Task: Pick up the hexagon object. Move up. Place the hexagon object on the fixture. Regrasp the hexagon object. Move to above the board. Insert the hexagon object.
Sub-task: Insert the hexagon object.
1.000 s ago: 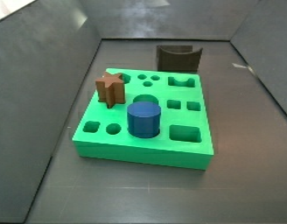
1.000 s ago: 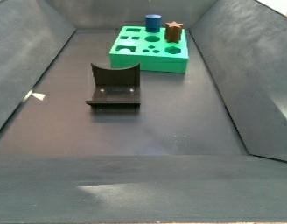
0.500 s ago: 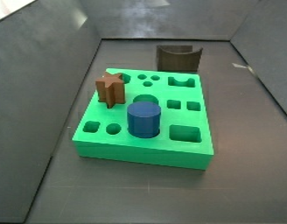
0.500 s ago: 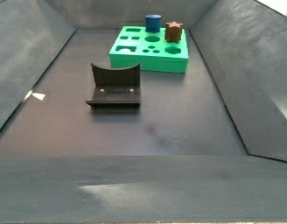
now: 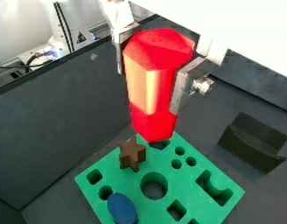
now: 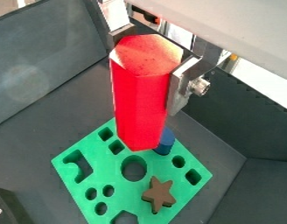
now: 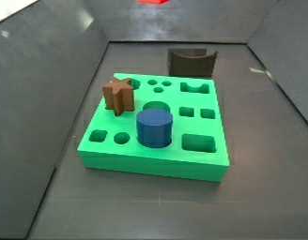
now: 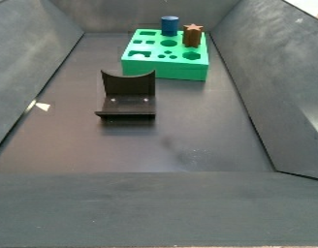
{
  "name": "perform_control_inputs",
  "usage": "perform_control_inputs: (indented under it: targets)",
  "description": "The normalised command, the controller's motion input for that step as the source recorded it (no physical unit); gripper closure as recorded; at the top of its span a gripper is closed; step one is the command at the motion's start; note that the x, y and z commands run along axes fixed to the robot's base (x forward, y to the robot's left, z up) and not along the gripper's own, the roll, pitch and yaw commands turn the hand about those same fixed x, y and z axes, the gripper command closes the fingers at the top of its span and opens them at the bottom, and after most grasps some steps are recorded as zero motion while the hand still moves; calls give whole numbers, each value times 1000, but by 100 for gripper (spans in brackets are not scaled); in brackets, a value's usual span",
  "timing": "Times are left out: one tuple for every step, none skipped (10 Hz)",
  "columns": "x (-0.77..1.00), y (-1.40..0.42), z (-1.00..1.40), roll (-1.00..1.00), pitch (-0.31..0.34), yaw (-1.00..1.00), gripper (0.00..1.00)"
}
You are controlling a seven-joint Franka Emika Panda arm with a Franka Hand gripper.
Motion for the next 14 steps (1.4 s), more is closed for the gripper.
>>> perform_control_inputs:
  targets:
    - [0,263,-77,-156,-74,-143,100]
    - [-9,314,-266,-214,-160,-351,100]
    - [0,286,-234,-264,-186,-437,100]
    - [0,269,-291,-281,-166,-451,100]
    - [0,277,-320,-289,-150,-457,100]
    - [3,309,-300,-287,-116,-437,100]
    - [14,303,-329,-281,-120,-454,100]
    - [6,306,-369,-270,-137,-460,100]
    - [26,360,-471,-267,-147,-420,100]
    - [11,346,-471,-247,-163,-443,100]
    - [0,283,-471,-216,-191,-497,100]
    - [0,274,-477,-194,-193,-506,100]
    - [-66,263,-503,-169,-204,-509,100]
    - [-163,231,-511,-149,-210,-534,100]
